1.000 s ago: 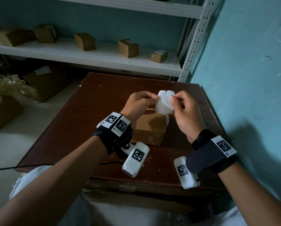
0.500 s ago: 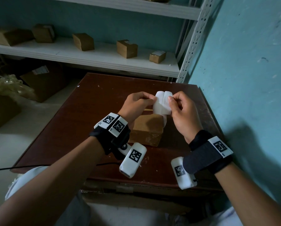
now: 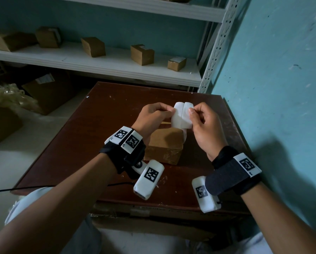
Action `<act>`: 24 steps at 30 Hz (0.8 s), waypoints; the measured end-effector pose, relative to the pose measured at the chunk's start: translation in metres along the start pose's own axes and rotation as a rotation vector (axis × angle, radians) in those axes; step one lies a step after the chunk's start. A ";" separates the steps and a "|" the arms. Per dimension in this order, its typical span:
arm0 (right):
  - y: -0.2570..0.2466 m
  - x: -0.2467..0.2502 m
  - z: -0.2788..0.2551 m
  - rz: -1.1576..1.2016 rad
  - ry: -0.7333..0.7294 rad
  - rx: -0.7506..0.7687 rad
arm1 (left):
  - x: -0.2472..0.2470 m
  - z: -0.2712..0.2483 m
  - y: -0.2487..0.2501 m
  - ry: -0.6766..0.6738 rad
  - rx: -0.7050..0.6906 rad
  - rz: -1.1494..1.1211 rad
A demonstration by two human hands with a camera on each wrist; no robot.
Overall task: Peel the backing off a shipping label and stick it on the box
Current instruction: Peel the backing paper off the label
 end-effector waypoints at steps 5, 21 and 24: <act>0.000 0.001 0.000 0.000 0.004 0.005 | 0.000 0.000 0.001 0.000 0.005 -0.003; -0.002 0.001 0.000 0.002 0.009 0.015 | 0.001 -0.001 0.003 0.002 -0.001 -0.016; -0.002 0.001 0.000 0.007 0.011 0.018 | 0.001 -0.002 0.003 -0.001 -0.001 -0.010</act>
Point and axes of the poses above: each hand's wrist, its own z-axis towards the middle knuckle, its own x-axis out of the back of the hand, y = z × x, the point moved 6 cm from there along z, towards the middle knuckle, and after that the axes turned 6 degrees about x, right-handed, at the moved point
